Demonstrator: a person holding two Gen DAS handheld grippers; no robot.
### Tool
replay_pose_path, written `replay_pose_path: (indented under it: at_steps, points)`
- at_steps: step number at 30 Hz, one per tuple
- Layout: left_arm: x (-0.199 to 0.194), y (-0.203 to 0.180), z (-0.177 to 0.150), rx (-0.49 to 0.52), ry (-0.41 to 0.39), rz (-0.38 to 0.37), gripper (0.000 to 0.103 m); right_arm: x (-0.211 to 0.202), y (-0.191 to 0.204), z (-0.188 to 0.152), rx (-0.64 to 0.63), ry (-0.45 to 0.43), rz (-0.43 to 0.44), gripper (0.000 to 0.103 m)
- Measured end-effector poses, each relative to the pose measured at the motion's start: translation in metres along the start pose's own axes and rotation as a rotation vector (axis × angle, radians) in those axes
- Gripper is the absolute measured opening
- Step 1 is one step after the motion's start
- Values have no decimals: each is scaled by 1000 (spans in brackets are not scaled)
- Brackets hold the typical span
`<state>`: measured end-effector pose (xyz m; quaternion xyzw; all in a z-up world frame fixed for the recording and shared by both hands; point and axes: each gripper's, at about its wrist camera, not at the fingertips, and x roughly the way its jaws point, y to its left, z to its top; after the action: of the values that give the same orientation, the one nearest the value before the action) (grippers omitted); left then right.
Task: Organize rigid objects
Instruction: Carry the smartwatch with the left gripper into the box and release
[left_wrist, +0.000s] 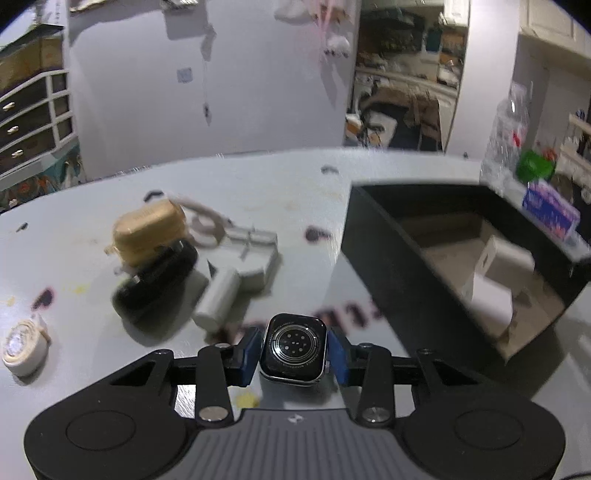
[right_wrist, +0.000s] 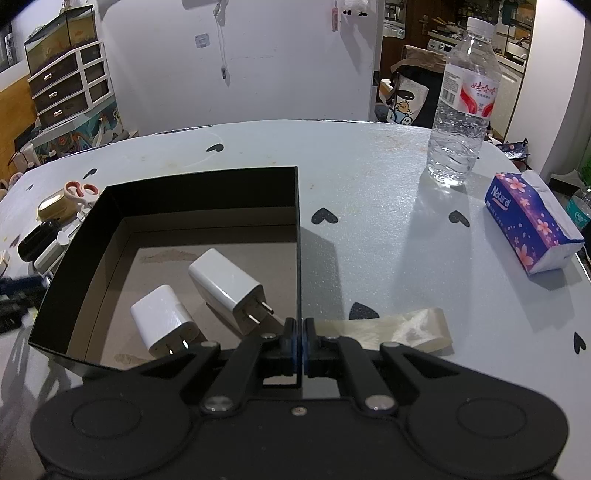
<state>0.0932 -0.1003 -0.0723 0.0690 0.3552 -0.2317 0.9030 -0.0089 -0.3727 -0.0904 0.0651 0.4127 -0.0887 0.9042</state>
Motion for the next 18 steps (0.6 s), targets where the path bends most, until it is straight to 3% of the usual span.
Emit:
replay_pose_path:
  at_steps: [4, 9, 18]
  points:
    - [-20, -5, 17, -16, -76, -27, 41, 0, 0, 0, 0, -1, -2, 3]
    - [-35, -34, 36, 26, -119, -128, 41, -1, 1, -1, -2, -1, -3, 3]
    - [-16, -89, 38, 171, -13, -271, 41, 0, 2, 0, 1, -1, -1, 3]
